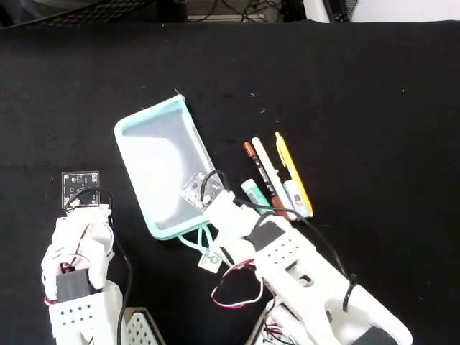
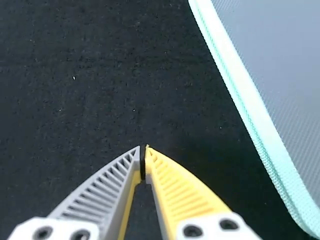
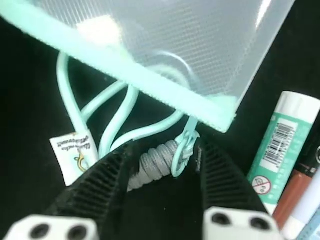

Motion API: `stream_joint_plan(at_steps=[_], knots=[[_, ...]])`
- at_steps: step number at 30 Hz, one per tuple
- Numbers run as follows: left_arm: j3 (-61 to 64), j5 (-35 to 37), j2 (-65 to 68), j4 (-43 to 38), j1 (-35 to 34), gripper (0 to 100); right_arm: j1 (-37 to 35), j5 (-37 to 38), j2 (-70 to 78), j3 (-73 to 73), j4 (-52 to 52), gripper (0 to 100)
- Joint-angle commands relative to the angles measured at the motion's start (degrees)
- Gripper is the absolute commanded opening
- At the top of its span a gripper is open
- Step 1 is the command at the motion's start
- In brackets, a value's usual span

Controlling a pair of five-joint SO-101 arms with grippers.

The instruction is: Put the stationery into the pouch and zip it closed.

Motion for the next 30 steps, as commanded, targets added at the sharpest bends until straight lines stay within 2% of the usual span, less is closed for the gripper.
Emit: stream_joint_plan(at_steps=[1, 5, 11, 20, 22, 25, 27, 30], knots=[[0.8, 0.5, 0.0, -0.9, -0.2, 4, -1.0, -0.4, -1.3, -0.4, 0.6, 19.4], [0.8, 0.5, 0.0, -0.9, -0.2, 4, 0.4, -0.4, -1.3, -0.4, 2.2, 19.4], [0.8, 0.5, 0.0, -0.9, -0.2, 4, 9.6, -0.4, -1.3, -2.9, 2.2, 19.4], [0.8, 0.5, 0.0, -0.9, -0.2, 4, 9.3, 5.7, -1.3, 0.0, 2.4, 19.0], [0.8, 0.5, 0.0, -0.9, -0.2, 4, 9.3, 7.8, -1.3, 0.6, 3.0, 15.6], [0.8, 0.5, 0.0, -1.0, -0.2, 4, 9.2, 9.1, -1.7, 0.7, 3.5, 0.8], [0.8, 0.5, 0.0, -1.1, -0.2, 4, 9.2, 8.8, -1.8, 0.0, 4.1, 3.2], [0.8, 0.5, 0.0, -1.1, -0.2, 4, 9.3, 8.8, -1.8, -3.6, 7.7, 1.2]])
